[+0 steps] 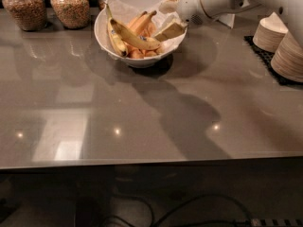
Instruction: Pick banana from white bowl
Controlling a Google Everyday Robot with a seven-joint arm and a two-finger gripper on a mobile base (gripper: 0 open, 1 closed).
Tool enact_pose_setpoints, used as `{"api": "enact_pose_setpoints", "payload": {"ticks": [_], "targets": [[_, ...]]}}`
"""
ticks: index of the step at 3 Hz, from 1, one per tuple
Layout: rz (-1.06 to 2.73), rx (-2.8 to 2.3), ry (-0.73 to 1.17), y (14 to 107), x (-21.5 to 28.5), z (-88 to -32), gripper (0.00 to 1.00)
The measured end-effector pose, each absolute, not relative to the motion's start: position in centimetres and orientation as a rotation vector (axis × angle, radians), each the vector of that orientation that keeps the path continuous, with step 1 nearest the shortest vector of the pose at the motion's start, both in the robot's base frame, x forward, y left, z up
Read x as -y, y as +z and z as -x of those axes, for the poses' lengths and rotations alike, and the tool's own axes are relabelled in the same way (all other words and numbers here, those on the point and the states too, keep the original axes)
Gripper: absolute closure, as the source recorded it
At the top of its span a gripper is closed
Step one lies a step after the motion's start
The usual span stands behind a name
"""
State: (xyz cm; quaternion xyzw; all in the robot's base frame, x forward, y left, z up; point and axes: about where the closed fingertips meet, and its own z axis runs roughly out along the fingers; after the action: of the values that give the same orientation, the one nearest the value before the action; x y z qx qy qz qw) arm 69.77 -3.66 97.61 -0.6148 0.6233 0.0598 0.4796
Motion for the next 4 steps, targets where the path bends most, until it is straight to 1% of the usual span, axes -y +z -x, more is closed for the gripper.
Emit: {"api": "enact_pose_setpoints", "payload": {"ticks": [1,2,3,4], "targets": [[1.497,-1.515,0.158,96.4,2.7,-71.0,0.64],[1.504,-1.522,0.171,94.9,2.0,-71.9,0.53],[1.510,-1.542,0.193,93.2,1.2,-72.9,0.45],[1.516,-1.553,0.214,91.8,0.2,-73.9,0.44]]}}
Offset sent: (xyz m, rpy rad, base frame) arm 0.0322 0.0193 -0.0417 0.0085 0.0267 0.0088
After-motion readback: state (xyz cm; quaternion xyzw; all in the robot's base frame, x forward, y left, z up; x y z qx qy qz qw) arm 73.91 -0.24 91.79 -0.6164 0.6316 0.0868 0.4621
